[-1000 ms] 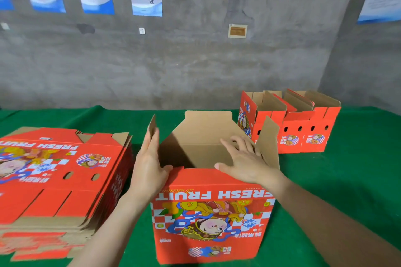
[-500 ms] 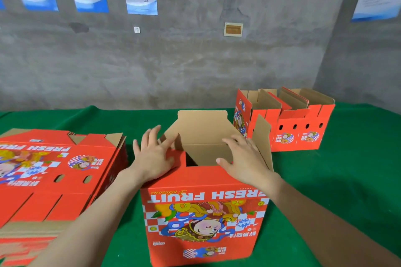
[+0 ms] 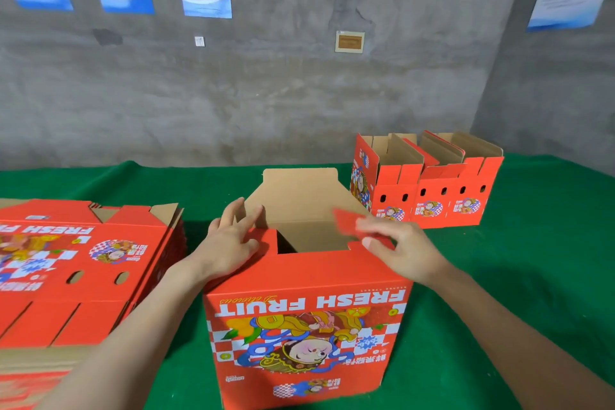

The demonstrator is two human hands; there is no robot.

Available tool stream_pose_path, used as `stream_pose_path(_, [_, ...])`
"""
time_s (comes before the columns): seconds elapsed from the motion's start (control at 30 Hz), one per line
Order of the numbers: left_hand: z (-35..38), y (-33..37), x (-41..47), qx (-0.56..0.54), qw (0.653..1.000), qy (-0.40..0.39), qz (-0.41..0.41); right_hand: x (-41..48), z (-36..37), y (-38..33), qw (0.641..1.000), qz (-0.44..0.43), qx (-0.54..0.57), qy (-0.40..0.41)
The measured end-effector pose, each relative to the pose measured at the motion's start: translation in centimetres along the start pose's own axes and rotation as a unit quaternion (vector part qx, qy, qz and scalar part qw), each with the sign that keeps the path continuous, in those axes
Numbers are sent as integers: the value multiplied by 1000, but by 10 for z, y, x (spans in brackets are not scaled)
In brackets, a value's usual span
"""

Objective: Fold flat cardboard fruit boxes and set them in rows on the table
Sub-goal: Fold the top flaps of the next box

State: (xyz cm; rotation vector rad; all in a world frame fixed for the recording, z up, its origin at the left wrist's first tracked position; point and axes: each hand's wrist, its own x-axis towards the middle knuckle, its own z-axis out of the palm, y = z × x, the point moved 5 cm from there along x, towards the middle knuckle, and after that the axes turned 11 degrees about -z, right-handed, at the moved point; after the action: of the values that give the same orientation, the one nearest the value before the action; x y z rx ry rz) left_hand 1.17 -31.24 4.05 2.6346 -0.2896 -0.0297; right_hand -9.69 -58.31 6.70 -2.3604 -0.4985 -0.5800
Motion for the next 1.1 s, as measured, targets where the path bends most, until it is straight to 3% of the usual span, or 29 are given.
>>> stream_pose_path(0.1, [-2,2,-4,-21,1000,12,11,-1,11,-1,999,-12,-29,-42])
stream_pose_path(0.37, [-23,17,-20,-154,972,117,133,-11,6,-2,996,-8,-43,79])
stream_pose_path(0.43, [-23,18,-21,-149,973,117,130,-14,2,-2,991,4,-49,124])
stream_pose_path(0.53, [-22,14,-19,-166,982,67,62,-15,-1,-3,990,6,-48,135])
stream_pose_path(0.67, [-19,19,-16,-141,990,-19,12,1,-2,-7,996,0,-30,86])
stream_pose_path(0.8, [-16,25,-12,-13,998,-46,-33,27,18,9,984,103,-113,-96])
stream_pose_path(0.87, [-15,27,-11,34,997,-52,-52,36,29,13,972,129,-125,-150])
stream_pose_path(0.97, [-11,31,-9,109,991,-58,-58,43,35,16,961,149,-162,-167])
stream_pose_path(1.1, [-7,35,-9,130,988,-42,-70,39,37,17,958,149,-188,-157])
